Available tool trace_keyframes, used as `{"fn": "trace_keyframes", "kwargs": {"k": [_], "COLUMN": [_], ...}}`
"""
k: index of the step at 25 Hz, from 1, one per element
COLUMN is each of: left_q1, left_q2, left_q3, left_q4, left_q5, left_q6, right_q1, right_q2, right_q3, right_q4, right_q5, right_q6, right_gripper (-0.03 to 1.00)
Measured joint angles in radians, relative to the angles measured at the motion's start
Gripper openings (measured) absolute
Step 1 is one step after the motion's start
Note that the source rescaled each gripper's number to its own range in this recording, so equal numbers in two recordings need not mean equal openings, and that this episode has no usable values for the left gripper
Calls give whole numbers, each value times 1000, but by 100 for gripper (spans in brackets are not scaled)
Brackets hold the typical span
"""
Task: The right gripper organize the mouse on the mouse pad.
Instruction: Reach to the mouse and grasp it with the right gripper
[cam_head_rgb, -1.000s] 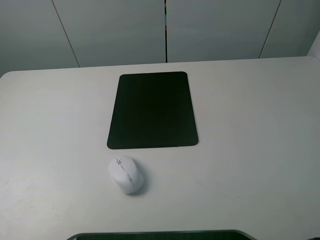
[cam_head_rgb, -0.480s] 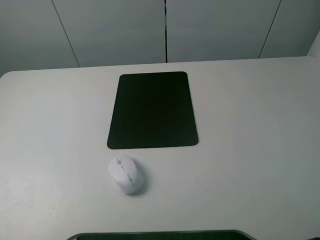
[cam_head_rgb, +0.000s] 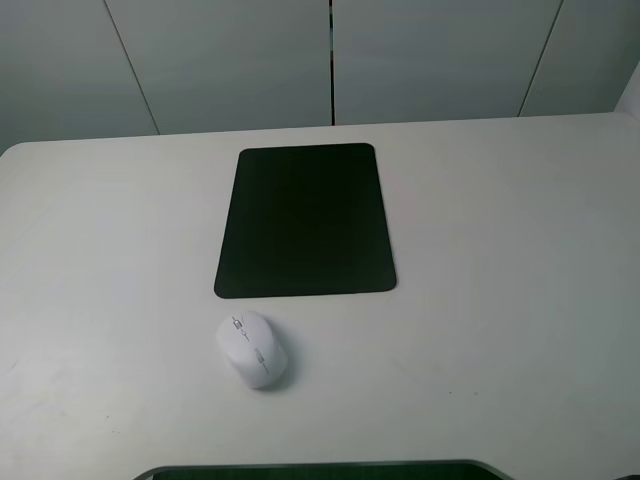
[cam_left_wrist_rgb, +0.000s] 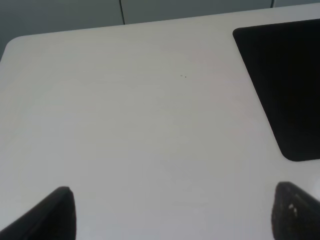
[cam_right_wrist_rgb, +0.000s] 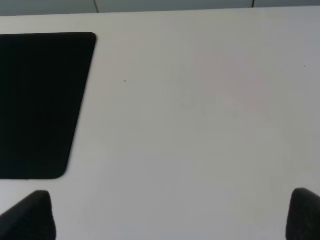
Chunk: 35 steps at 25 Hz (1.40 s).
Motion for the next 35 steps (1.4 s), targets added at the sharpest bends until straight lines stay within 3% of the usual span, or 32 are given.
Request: {"fn": "trace_keyframes", "kwargs": {"k": [7,12,22,35], "left_q1": [0,0,0,0], "left_q2": [0,0,0,0], "left_q3": [0,0,0,0], "left_q4": [0,0,0,0], "left_q5": [0,0,0,0], "left_q6": [0,0,0,0], "right_q1": [12,189,529,781], "right_q2": [334,489,733,972], "right_q3": [-110,-110,-114,-114], "right_q4": [113,125,125,125], "right_q5": [11,28,-112,-229], "right_q6": [11,85,122,185], "right_gripper": [100,100,100,100]}}
